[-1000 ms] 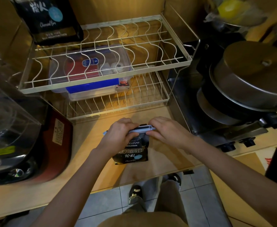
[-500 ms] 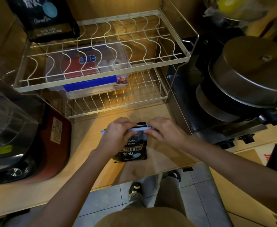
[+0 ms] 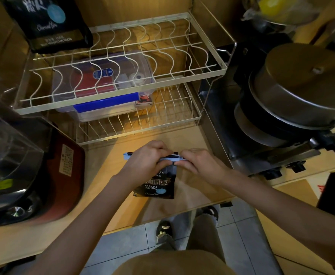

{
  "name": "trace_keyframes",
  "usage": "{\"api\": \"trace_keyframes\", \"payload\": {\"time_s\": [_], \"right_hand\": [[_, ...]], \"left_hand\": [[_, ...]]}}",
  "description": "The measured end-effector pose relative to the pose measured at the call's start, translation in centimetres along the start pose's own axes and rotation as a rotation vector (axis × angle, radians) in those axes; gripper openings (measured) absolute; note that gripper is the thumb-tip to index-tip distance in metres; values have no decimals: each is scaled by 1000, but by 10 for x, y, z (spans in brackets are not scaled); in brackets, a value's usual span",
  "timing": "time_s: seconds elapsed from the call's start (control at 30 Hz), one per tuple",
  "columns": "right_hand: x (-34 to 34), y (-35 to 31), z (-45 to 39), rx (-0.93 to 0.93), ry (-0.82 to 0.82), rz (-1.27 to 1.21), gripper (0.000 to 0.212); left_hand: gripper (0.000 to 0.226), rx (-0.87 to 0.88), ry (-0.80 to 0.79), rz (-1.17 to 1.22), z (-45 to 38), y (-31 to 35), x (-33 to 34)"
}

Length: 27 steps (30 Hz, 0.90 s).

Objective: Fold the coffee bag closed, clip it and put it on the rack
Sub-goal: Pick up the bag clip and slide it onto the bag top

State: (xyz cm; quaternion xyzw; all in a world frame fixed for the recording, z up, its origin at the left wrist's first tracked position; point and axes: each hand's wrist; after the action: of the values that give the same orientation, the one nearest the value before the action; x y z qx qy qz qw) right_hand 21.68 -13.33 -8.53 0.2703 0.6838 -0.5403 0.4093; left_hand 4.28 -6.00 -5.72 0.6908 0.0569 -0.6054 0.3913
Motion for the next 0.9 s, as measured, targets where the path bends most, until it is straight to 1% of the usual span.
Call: {"api": "trace_keyframes", "payload": {"time_s": [0.2,0.33,0.47,0.53,0.7,0.83,0.9], "right_hand": [[0,0,-2,79,-71,-113,21],[-7,2,-5,45,-127,-31,23],[-6,4,-6,-17,-136,29,20],[-2,3,-7,-20,-111,7,18],[6,0,-5,-55,35,-19,14],[15,-4,1,-51,101,10,13],[16,-5,1,-43,108,26,14]], "left_hand": [[25,29,84,-36,4,1,7],[25,9,93,-25,1,-2,7],[25,32,67,-34,1,-2,6],[25,26,77,-34,3,-1,6],[22,-2,133,-37,6,1,7],[18,13,148,-35,13,4,8],[17,17,165,-46,14,4,8]]}}
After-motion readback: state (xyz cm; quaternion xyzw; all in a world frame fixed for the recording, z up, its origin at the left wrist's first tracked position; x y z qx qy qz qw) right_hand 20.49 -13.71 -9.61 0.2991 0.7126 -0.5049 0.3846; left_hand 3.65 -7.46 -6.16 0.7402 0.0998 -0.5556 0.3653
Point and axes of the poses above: each hand's wrist, its own z-axis away from the middle knuckle, its own x-axis out of the palm, y = z × x, and after that the axes turned 3 degrees about -x, right-handed
